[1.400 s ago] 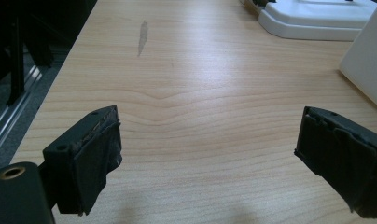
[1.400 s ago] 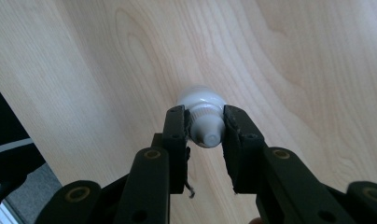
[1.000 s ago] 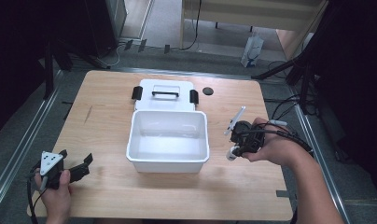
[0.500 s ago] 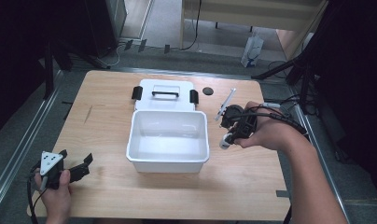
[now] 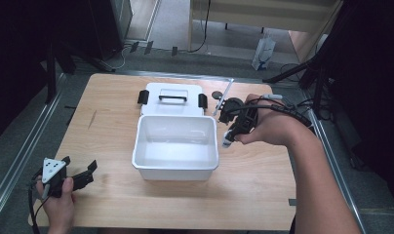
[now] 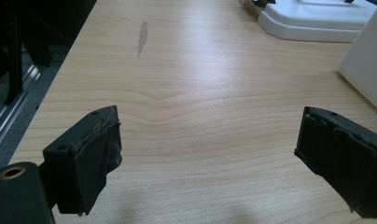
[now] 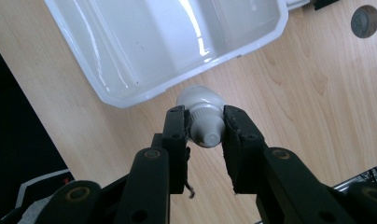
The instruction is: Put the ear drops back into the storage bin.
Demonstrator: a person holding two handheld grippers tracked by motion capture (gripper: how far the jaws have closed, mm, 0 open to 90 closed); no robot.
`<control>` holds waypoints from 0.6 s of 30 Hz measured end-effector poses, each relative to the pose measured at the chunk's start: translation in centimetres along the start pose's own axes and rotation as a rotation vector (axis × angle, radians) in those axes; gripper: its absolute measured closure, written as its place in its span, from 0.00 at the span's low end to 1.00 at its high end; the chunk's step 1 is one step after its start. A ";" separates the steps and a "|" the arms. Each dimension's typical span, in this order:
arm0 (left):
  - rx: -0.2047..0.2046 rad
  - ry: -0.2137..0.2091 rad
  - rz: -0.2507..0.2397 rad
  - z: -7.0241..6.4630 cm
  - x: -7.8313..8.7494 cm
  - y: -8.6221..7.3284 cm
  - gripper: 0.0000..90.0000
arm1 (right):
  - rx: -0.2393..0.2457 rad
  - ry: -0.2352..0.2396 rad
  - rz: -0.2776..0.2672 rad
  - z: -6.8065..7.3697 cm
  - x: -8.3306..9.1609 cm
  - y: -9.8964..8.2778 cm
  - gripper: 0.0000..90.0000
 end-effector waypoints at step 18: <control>0.000 -0.001 -0.001 0.0 0.0 0.0 0.08 | 0.086 -0.001 -0.006 1.3 0.7 4.1 0.80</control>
Point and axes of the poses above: each handheld gripper's, and its own axes: x roughly backward along the jaws, y roughly out of its top, z roughly to its left, the point moved 8 cm from there along -x, roughly forward along the jaws, and after that the axes turned 11 degrees about z, right-handed, at the moved point
